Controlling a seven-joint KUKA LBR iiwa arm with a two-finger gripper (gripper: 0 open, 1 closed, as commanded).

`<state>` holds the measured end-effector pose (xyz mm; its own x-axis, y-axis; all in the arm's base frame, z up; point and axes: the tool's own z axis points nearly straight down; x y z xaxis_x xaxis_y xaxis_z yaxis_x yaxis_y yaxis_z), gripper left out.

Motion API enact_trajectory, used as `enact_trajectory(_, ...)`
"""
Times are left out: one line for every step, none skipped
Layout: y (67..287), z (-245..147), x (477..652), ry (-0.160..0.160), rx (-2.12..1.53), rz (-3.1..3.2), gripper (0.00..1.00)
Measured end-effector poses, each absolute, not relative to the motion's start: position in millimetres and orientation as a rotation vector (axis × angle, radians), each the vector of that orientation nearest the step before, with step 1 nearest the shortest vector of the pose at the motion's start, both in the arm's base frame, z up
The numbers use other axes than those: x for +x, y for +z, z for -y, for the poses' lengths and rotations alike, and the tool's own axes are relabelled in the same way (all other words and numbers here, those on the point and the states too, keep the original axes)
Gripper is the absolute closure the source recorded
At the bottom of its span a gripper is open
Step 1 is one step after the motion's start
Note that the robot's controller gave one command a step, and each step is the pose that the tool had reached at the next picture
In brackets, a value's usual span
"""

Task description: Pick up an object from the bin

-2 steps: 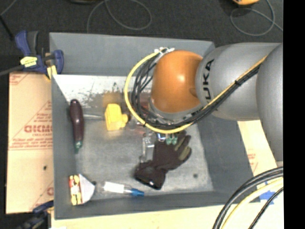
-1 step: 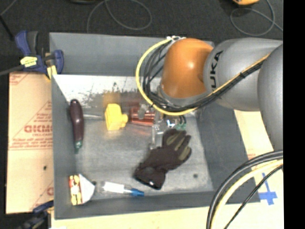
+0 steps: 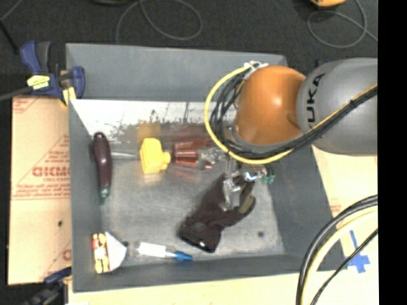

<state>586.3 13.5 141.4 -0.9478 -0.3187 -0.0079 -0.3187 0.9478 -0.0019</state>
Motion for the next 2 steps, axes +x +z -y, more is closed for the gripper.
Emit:
enact_trajectory(93.8, -6.4, 559.4, -0.006, -0.939, -2.986, 0.0)
enact_trajectory(72.0, -4.9, 552.9, -0.001, -0.847, -3.014, 1.0)
